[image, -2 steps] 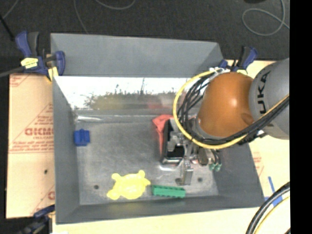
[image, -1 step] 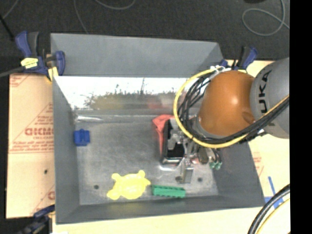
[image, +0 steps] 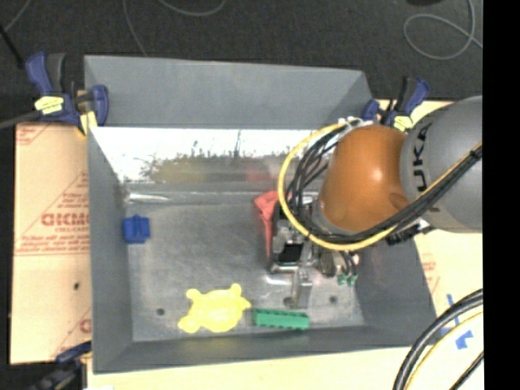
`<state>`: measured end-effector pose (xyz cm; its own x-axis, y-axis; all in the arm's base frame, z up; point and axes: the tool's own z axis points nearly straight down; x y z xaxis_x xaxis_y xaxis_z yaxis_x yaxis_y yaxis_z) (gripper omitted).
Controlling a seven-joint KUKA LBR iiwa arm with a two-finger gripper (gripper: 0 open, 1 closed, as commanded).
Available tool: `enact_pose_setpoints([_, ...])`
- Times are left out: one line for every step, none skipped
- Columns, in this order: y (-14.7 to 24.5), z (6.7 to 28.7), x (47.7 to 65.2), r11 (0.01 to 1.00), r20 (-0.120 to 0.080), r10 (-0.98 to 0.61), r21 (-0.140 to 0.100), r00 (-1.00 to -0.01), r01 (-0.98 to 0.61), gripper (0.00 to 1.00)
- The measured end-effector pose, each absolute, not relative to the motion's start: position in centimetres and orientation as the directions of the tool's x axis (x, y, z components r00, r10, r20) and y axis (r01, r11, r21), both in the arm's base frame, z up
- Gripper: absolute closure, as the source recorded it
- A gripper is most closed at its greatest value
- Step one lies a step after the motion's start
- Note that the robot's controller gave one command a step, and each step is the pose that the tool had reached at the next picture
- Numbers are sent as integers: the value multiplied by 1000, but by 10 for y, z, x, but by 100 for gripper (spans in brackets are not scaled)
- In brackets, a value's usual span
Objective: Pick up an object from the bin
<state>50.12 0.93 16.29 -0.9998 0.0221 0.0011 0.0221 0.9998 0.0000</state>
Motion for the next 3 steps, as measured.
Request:
enact_pose_setpoints([15,149,488,1000,-1,16,0,-1000,16,0])
enact_pose_setpoints([43,98,486,1000,-7,17,1,-1000,17,0])
enact_pose_setpoints([36,89,482,999,5,32,1,-999,32,0])
